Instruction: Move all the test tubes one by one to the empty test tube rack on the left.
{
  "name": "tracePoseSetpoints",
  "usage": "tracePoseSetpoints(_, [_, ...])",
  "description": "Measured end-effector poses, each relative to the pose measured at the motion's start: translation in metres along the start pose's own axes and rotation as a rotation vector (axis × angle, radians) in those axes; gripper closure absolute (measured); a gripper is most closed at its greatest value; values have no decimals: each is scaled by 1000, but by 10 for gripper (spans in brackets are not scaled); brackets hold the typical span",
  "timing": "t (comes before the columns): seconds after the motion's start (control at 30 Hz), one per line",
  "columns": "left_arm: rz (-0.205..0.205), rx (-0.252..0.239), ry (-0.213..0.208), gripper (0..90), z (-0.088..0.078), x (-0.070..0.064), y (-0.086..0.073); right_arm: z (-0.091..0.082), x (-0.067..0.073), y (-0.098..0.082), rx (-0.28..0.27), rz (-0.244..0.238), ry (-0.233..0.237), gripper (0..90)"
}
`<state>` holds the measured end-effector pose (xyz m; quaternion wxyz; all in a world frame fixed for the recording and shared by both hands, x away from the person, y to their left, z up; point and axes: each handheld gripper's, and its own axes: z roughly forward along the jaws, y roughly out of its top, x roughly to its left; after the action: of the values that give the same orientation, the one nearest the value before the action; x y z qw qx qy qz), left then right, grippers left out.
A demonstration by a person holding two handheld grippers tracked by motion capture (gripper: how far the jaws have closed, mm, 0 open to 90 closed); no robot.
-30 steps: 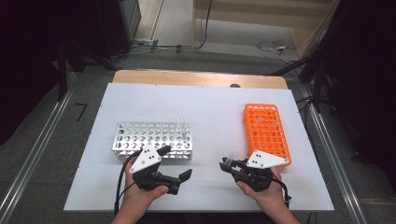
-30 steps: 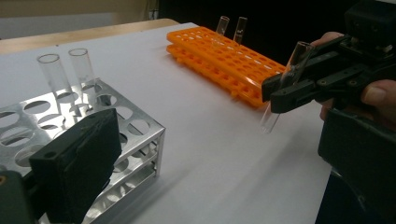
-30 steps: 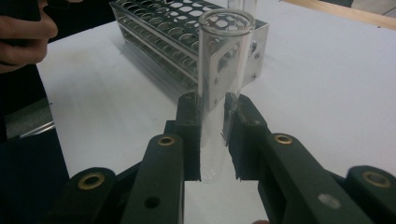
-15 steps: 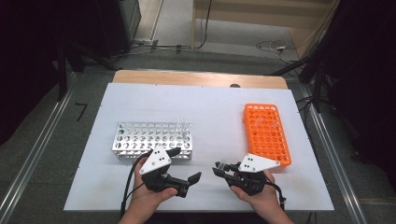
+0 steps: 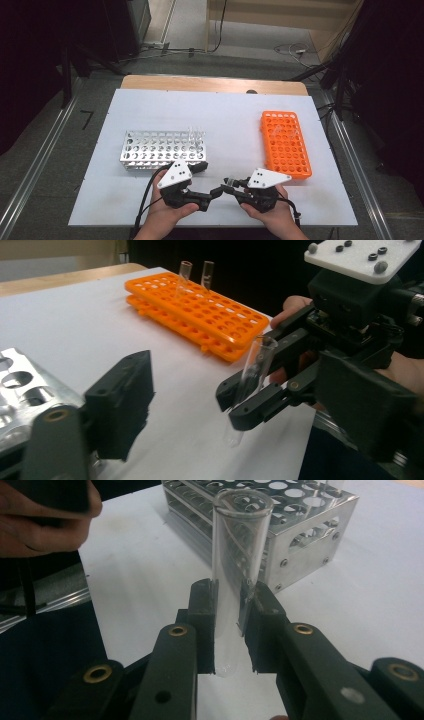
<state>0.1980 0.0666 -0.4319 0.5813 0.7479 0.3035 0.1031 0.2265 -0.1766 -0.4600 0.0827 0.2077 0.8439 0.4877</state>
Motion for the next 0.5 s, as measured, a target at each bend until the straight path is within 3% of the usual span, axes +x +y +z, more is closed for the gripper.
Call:
tracePoseSetpoints(0.23, [20, 19, -37, 442, 11, -8, -1, 3, 7, 1, 3, -18, 23, 734])
tracePoseSetpoints(0.5, [30, 33, -54, 568, 16, -11, -2, 3, 9, 1, 3, -20, 36, 734])
